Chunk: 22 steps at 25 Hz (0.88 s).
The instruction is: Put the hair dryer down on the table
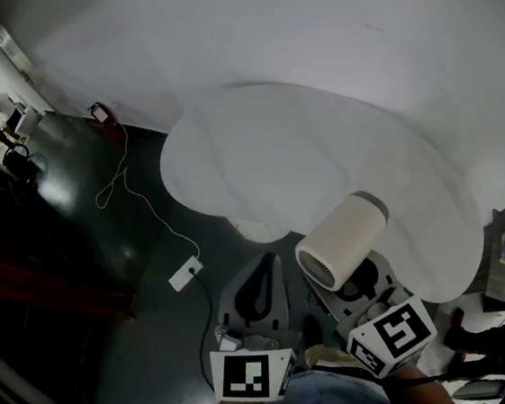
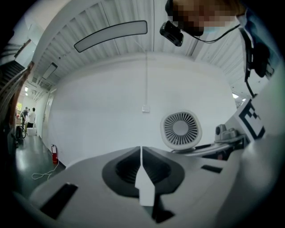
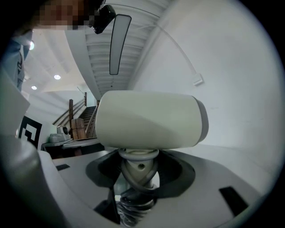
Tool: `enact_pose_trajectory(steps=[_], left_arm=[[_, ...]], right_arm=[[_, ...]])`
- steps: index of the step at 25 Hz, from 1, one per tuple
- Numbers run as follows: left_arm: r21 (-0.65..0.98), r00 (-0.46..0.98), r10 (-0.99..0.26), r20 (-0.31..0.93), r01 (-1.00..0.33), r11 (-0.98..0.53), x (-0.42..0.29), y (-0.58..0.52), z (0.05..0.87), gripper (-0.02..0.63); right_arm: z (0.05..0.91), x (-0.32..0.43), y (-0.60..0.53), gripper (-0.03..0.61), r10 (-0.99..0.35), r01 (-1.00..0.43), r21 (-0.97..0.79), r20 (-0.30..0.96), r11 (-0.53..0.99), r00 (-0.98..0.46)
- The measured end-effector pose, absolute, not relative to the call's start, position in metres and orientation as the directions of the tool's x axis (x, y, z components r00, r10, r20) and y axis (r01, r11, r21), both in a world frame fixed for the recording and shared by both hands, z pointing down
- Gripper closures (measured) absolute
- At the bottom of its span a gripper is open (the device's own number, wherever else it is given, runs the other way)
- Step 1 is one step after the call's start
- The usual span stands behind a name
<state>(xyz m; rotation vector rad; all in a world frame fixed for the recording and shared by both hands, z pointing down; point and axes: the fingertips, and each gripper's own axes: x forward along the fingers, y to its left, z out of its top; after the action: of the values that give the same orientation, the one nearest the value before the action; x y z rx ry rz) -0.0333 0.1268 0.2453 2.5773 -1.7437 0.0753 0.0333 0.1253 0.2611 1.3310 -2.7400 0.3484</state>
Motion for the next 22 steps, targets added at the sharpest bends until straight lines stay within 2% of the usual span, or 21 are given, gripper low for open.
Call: enact_pose_trajectory(steps=[12,22], left_arm=[[-0.051,0.339,-0.941,-0.008,-0.94,-0.338,-0.02,0.071,0.22,0.597],[-0.049,0.341,-0.94,-0.014,-0.939,-0.34,-0.051,-0.009,0.23,0.597]], right_arm=[[0.244,0.047,0.056,0.356,-0.76,-0.766,-0.148,0.104,0.626,-0.641],[0.255,0.03,-0.014,0.356,-0.787,-0.793,-0.148,0.11,0.591,-0.607]])
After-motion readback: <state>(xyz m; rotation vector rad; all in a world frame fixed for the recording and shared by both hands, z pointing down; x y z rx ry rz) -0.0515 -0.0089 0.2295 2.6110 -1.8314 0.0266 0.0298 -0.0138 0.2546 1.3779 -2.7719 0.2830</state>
